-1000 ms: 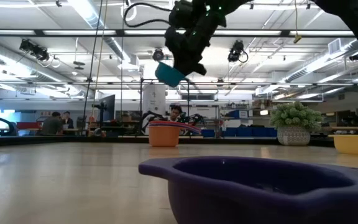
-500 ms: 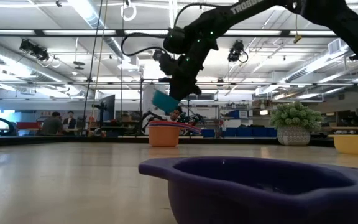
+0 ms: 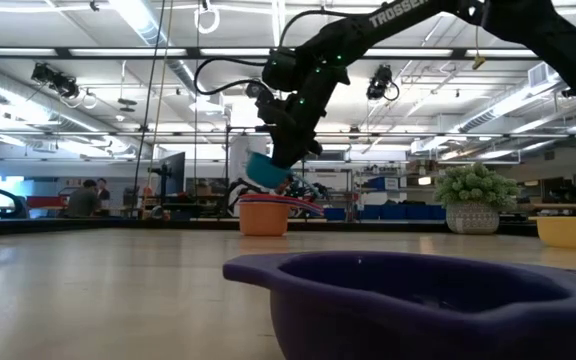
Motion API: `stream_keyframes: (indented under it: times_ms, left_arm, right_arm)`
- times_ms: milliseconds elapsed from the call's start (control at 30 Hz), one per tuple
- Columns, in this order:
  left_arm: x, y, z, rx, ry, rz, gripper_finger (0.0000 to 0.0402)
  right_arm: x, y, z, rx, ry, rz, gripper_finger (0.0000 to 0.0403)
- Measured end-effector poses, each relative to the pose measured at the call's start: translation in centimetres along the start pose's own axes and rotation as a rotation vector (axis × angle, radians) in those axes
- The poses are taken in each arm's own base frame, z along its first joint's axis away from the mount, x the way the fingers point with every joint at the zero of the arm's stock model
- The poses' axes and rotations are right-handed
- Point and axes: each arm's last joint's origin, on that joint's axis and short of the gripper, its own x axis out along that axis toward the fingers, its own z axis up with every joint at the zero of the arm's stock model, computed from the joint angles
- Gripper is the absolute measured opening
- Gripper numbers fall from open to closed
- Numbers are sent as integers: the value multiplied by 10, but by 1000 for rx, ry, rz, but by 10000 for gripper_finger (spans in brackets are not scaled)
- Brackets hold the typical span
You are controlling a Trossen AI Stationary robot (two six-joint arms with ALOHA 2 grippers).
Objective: Nest measuring cups in basket
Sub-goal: Stack the light blue measuring cup on top of the red measuring cup, then stack the yellow measuring cup on top of the blue measuring cup
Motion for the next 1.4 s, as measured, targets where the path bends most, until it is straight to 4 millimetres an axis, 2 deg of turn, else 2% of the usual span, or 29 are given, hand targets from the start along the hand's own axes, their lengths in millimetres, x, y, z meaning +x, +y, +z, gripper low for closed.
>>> stream_keyframes:
  times_ms: [200,533,800,1033,1100,1200,1400]
  left_arm:
    - [0,0,0,0,0,0,2]
    - [0,0,0,0,1,0,2]
    - [0,0,0,0,1,0,2]
    - [0,0,0,-18,3,0,2]
    - [0,1,-2,-21,20,7,2]
    - [4,0,-3,-34,68,27,2]
    - [22,-8,-6,-20,121,43,2]
  right_arm:
    - [0,-3,1,-16,-11,-74,45]
    - [0,-3,2,-17,-16,-30,66]
    - [-1,-3,2,5,-22,-26,20]
    - [-4,-3,2,-28,-22,-16,22]
    - [-14,-1,4,-36,-34,-11,19]
    - [-42,2,6,-44,-66,-8,6]
    - [-120,17,1,-98,-135,-19,3]
